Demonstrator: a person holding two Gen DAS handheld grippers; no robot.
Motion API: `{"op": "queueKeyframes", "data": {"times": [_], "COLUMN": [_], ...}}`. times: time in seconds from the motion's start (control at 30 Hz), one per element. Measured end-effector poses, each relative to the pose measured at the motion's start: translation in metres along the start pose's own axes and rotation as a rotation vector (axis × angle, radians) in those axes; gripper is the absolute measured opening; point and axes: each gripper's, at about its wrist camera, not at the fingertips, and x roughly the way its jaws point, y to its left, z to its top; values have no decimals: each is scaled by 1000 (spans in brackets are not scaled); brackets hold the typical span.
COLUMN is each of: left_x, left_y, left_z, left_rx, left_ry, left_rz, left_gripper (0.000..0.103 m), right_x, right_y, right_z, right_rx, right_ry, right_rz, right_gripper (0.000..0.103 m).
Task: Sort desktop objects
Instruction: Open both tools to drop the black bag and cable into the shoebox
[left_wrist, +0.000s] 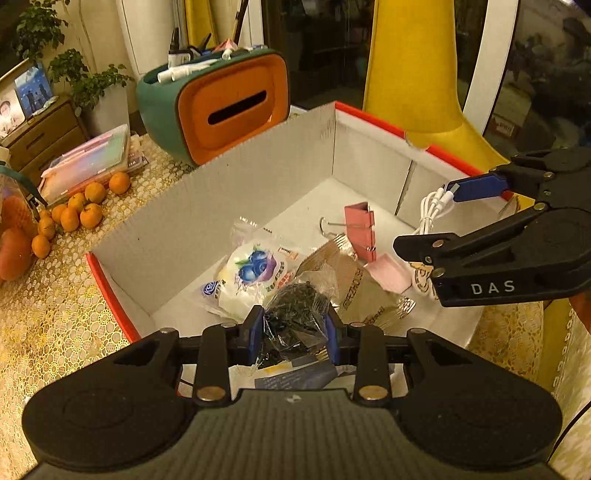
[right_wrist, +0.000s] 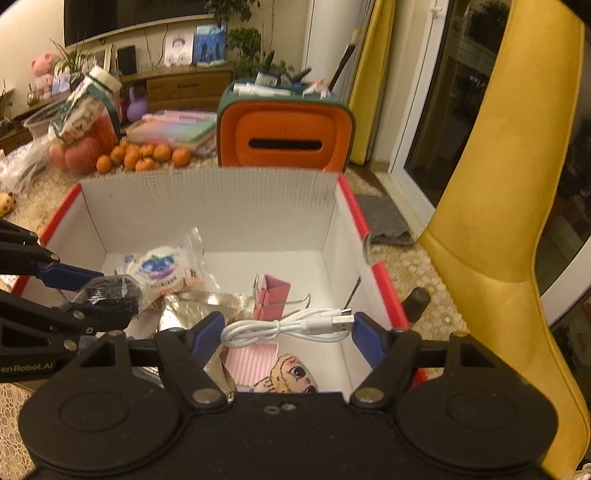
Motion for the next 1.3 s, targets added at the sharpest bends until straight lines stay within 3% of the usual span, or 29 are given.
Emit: {"op": "queueKeyframes", "data": {"times": [0.47,0.93,1.1,1.3], "left_x": [22,22,13,-5], "left_y": [2,4,7,8], "left_z": [1,-3,-4,-4], "left_rx": [8,1,-22,-36], "left_ry": [81,61,31,-8], "left_rz": [-16,-18,-21,-32], "left_gripper": [32,33,59,63], "right_x": [21,16,6,-8], "right_y": [7,5,-1,-6], "right_z": [2,1,4,7], "right_rx": [-29,7,49,98], "right_ry": [100,76,46,6], "right_rz": [11,33,55,78], "right_gripper": [75,79,81,83]}}
